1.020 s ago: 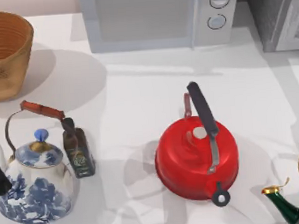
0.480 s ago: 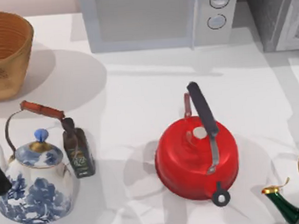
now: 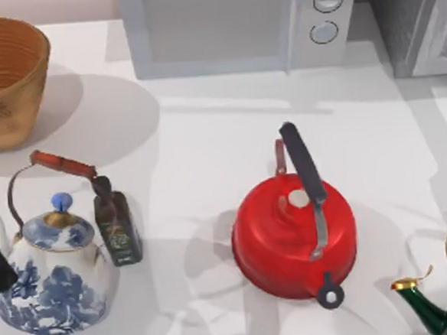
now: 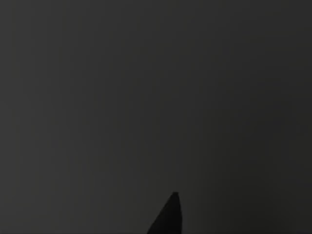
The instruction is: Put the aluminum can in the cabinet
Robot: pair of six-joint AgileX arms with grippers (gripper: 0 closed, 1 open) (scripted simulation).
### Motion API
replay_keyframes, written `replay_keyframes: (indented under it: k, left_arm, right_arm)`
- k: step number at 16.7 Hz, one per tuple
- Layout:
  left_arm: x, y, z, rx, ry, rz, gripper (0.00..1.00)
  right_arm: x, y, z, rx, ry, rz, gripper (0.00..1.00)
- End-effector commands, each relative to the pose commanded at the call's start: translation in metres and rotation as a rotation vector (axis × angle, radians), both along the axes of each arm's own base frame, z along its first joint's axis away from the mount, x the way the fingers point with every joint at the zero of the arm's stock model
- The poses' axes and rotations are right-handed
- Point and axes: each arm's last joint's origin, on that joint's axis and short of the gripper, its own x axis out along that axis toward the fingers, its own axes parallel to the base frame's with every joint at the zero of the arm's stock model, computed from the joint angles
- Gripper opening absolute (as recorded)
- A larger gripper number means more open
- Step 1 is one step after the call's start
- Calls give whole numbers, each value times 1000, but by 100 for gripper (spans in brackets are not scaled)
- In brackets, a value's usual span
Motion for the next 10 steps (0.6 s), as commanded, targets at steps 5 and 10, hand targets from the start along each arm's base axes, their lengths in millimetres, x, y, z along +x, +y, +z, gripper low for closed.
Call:
replay_keyframes:
  k: [5,10]
  left_arm:
    - [0,0,0,0,0,0,100]
    - [0,0,0,0,0,0,100]
  right_arm:
    - [0,0,0,0,0,0,100]
    - [0,0,0,0,0,0,100]
